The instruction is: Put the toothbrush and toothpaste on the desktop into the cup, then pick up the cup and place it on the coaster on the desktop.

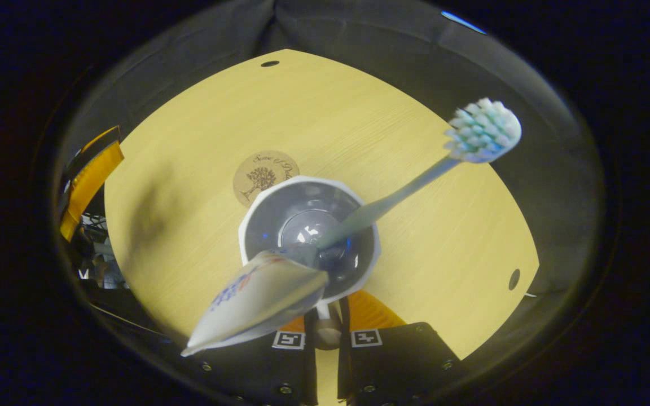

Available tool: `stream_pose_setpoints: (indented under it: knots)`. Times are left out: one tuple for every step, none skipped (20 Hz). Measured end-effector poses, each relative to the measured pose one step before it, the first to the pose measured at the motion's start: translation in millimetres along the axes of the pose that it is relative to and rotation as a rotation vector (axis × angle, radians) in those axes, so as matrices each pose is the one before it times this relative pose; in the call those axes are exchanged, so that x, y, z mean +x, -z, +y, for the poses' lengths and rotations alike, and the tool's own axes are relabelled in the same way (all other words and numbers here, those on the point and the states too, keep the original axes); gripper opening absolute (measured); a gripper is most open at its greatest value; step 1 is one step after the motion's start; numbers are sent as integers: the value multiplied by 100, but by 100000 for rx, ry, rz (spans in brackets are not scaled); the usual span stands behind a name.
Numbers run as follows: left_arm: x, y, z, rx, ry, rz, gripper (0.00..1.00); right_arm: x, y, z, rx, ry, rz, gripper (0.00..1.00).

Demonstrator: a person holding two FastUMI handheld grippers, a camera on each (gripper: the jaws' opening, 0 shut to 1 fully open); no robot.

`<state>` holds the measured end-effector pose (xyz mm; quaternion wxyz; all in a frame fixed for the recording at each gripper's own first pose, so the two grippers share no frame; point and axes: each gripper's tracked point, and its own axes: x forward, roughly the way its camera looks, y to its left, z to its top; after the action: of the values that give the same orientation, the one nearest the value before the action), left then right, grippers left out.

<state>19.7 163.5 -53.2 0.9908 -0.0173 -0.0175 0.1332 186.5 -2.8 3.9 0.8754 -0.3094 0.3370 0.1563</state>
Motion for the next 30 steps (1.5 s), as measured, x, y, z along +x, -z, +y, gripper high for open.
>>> stream_pose_setpoints:
  knots:
    - [-175, 48, 270, -74, -387, 6, 95, -6, -404, 150, -234, -36, -307, 15]
    - [-105, 244, 392, 9, -324, 221, 95, 71, -302, 254, 154, -327, -222, 15]
    - [-146, 162, 253, 66, -405, 244, 95, -25, -440, 172, 164, -322, -419, 15]
    - [-150, 4, 309, 55, -374, 70, 95, 97, -365, 193, -198, -35, -373, 15]
    - [-113, -8, 294, -34, -430, -18, 95, 66, -419, 153, -385, 29, -249, 15]
    - [-146, 134, 342, -105, -422, 171, 95, 113, -316, 270, -326, -129, -206, 15]
    - [-52, 162, 335, -57, -397, 571, 95, 109, -400, 229, -254, -301, -192, 15]
    - [-95, 257, 449, -7, -605, 419, 96, 172, -362, 344, -254, -387, -159, 15]
    - [-146, 120, 432, -65, -551, 290, 95, 162, -416, 233, -348, -326, -181, 15]
    - [-187, 161, 464, -39, -676, 249, 95, 130, -288, 366, -359, -410, -121, 15]
    - [-165, 74, 373, -26, -555, 192, 95, 56, -436, 233, -373, -411, -122, 15]
    - [-125, 73, 367, -20, -597, 132, 95, 124, -291, 311, -366, -392, -56, 15]
    - [-32, -86, -323, -63, -560, 81, 95, 73, -341, 181, -391, -257, -23, 15]
    - [-271, 2, 200, -180, -446, 95, 95, 166, -260, 306, -265, -294, 124, 15]
    - [-287, -29, 175, -129, -460, 43, 94, 101, -291, 207, -234, -335, 155, 15]
    - [-311, -21, 158, -141, -211, 245, 95, 69, -198, 214, -247, -220, 188, 15]
    - [-208, 42, 138, -128, -290, 504, 95, 16, -290, 103, -386, -152, 132, 15]
    - [-204, 78, 88, -5, -380, 436, 95, 61, -232, 47, -266, -195, 108, 15]
    - [-223, 16, 116, 77, -332, 244, 95, 108, -342, 45, -34, -262, 67, 15]
    - [-180, 53, 75, 3, -378, 264, 95, 135, -260, 115, 67, -28, -33, 15]
    - [-26, 89, 45, -38, -237, 214, 95, 93, -442, 105, 44, 90, -132, 15]
    - [155, 294, 373, -149, -281, 347, 95, 70, -203, 216, 67, 80, -194, 15]
    - [1, 269, 125, -168, -237, 346, 95, 33, -255, 53, 42, -132, -50, 15]
    - [-16, 86, 241, -125, -393, 318, 95, 108, -258, -37, -130, -246, 195, 15]
    - [-65, 68, 184, -94, -377, 219, 94, 5, -275, -259, -427, -116, 310, 15]
    - [30, 172, 294, -77, -370, 134, 95, 143, -68, 4, -469, -21, 300, 15]
    - [-46, 156, 390, -70, -369, 98, 95, 126, -119, -72, -419, -55, 253, 15]
    - [-214, 231, 460, -15, -494, 150, 95, 322, 55, 181, -113, -168, 306, 15]
    - [-119, 190, 273, -82, -647, 131, 95, 243, -22, 85, -2, -251, 447, 15]
    - [-177, 95, 280, -371, -586, 65, 95, 352, 131, 146, -339, -155, 433, 15]
